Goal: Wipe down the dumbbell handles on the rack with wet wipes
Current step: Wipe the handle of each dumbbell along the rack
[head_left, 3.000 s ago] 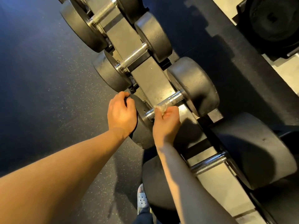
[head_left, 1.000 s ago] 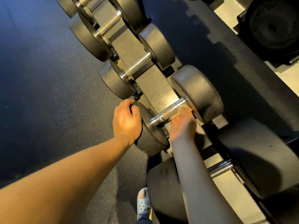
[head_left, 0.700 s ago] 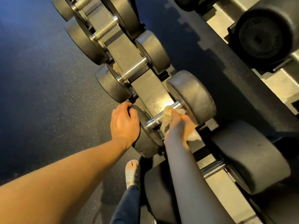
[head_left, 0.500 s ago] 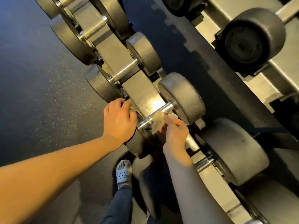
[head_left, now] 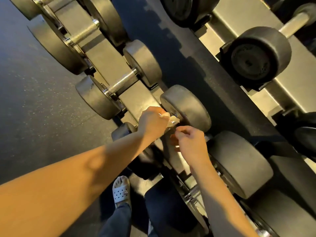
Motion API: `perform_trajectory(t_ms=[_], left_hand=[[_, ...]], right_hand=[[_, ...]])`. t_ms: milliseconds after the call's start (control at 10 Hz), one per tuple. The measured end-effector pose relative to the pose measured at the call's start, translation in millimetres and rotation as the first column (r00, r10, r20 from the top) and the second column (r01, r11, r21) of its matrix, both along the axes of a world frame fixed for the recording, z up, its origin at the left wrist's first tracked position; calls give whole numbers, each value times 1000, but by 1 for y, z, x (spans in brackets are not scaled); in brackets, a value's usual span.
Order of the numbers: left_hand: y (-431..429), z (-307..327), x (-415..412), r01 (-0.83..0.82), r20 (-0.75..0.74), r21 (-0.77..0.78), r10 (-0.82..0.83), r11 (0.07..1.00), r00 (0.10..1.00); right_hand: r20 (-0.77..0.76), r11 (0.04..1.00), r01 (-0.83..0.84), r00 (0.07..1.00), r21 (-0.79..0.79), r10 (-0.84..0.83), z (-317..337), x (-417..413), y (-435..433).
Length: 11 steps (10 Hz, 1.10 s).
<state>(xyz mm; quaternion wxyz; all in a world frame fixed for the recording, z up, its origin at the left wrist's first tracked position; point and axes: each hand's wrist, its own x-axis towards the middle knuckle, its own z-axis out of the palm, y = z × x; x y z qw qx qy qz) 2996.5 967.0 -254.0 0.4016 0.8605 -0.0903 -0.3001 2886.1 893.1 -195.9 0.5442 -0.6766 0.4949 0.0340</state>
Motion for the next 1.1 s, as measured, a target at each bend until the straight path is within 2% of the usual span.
perform_trajectory(t_ms=[100, 200, 300, 400, 500, 600, 700, 800, 900, 1000, 1100], left_hand=[[-11, 1, 0, -24, 5, -2, 24, 1000, 1000], [-22, -3, 1, -80, -12, 4, 80, 997, 997], [-30, -19, 4, -63, -160, 39, 68, 997, 985], [-22, -28, 15, 11, -208, 35, -4, 999, 978], [-4, -13, 11, 275, 5, 131, -278, 953, 961], [0, 1, -16, 403, 239, 343, -494, 848, 836], [-16, 3, -26, 388, 237, 369, -489, 845, 839], [-26, -6, -1, 317, -34, 150, -315, 937, 948], [-19, -10, 14, 221, -161, 106, -203, 970, 966], [-18, -16, 19, 68, -283, -9, -68, 998, 957], [-15, -14, 11, 50, -258, -46, -61, 998, 964]], right_hand=[[7, 860, -238, 963, -451, 270, 39, 1, -19], [-26, 573, -250, 928, -780, 371, 46, 35, -53], [-67, 572, -314, 910, -758, 410, 11, 73, -77], [-14, 666, -255, 939, -701, 344, -15, 84, -79], [40, 616, -147, 960, -774, 279, -20, 82, -73], [19, 539, -127, 966, -833, 257, -20, 82, -70], [-18, 525, -151, 968, -838, 249, -21, 82, -69], [-40, 525, -184, 961, -831, 273, -19, 83, -71], [-53, 493, -195, 956, -848, 287, -19, 83, -71], [-45, 471, -188, 953, -862, 298, -20, 84, -70], [-46, 456, -181, 955, -871, 293, -22, 84, -70]])
